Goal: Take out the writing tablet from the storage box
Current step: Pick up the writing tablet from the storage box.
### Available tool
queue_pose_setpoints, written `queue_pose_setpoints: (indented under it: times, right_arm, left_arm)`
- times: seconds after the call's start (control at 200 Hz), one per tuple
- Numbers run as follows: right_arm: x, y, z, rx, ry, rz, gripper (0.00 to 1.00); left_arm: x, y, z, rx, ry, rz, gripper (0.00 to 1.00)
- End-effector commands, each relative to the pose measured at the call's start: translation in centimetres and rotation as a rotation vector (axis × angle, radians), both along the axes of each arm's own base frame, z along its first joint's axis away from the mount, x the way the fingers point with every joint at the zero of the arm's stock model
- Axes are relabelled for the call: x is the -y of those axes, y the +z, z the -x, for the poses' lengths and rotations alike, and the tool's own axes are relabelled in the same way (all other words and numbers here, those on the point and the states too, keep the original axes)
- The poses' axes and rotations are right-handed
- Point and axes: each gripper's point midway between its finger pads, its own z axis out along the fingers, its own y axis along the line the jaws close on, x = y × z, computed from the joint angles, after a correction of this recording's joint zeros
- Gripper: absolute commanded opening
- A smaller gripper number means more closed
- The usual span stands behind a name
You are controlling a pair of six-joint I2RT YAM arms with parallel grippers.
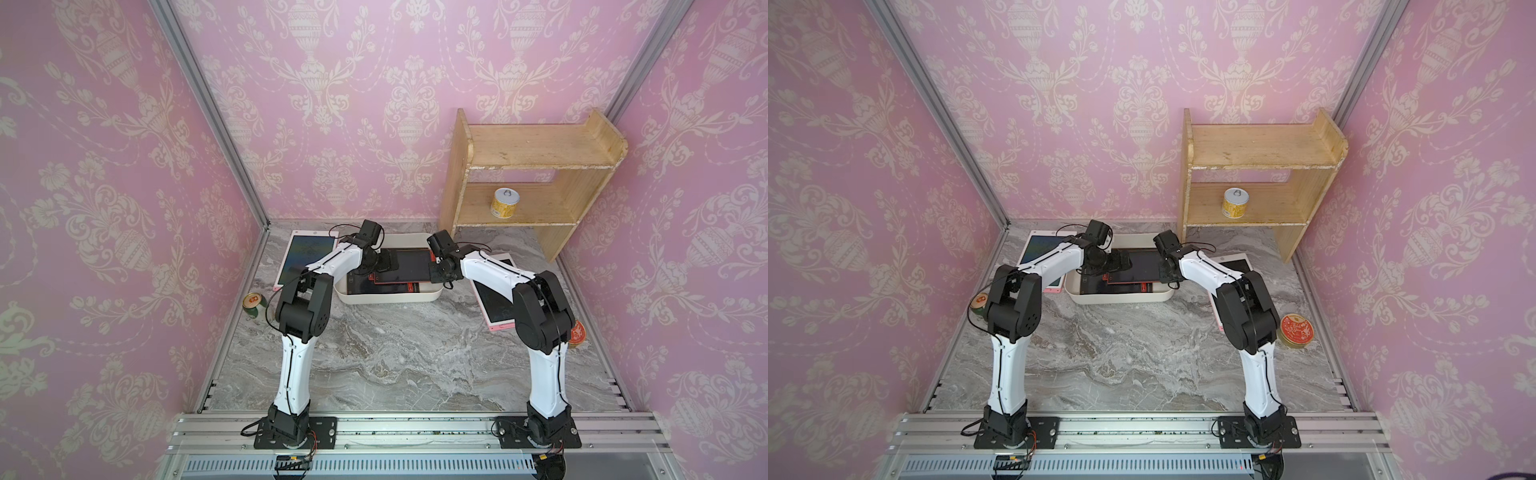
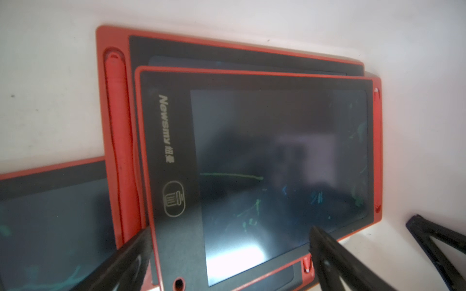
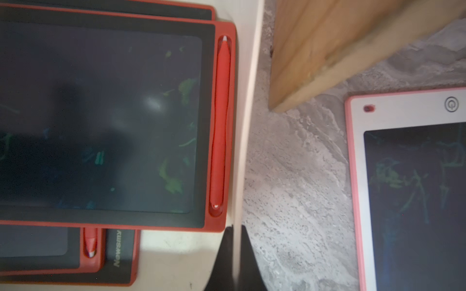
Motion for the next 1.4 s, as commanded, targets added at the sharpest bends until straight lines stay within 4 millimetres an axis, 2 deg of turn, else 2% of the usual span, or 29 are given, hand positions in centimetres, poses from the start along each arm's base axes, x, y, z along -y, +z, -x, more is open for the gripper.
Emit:
queue_pose_setpoints:
  times: [0.0, 0.15, 0.315, 0.455, 0.58, 0.711, 0.846, 0.981, 1.196, 1.396]
  right_arm:
    - [0.0, -1.0, 0.8, -0.026, -0.009, -0.006, 0.00]
    - [0.0, -1.2, 0.9, -0.027, -0.011, -0.012, 0.00]
    - [0.0, -0.9, 0.8, -0.022, -0.007, -0.011, 0.00]
    - [0.0, -0.7, 0.8, -0.017, -0.003, -0.007, 0.00]
    - [-0.2, -0.8, 0.7, -0.018, -0.003, -0.016, 0.00]
    - [-0.5, -0.8, 0.6, -0.020, -0.002, -0.022, 0.00]
    - [-0.6, -0.8, 0.6, -0.019, 0.001, -0.026, 0.00]
    - [-0.6, -0.9, 0.6, -0.021, -0.001, -0.028, 0.00]
    - [-0.8, -0.8, 0.6, -0.018, 0.001, -0.036, 0.00]
    - [-0.9, -0.8, 0.6, -0.015, 0.001, -0.037, 0.00]
  left_arm:
    - [2.6, -1.5, 1.0, -0.051, -0.042, 0.059, 0.99]
    - [2.3, -1.3, 0.8, -0.033, -0.055, 0.031, 0.99]
    - [0.6, -2.3, 1.3, -0.035, -0.075, -0.083, 0.99]
    - [0.1, -2.7, 1.9, -0.040, -0.087, -0.112, 0.99]
    - [0.7, -2.8, 2.2, -0.049, -0.092, -0.092, 0.99]
    - [2.5, -2.6, 2.5, -0.057, -0.098, -0.019, 0.99]
    - [4.2, -0.9, 2.4, -0.051, -0.077, 0.111, 0.99]
    - [5.4, 2.1, 2.1, -0.018, -0.056, 0.211, 0.99]
    - [6.2, 6.0, 2.0, 0.041, -0.055, 0.291, 0.99]
    - [6.4, 8.4, 2.0, 0.077, -0.059, 0.322, 0.99]
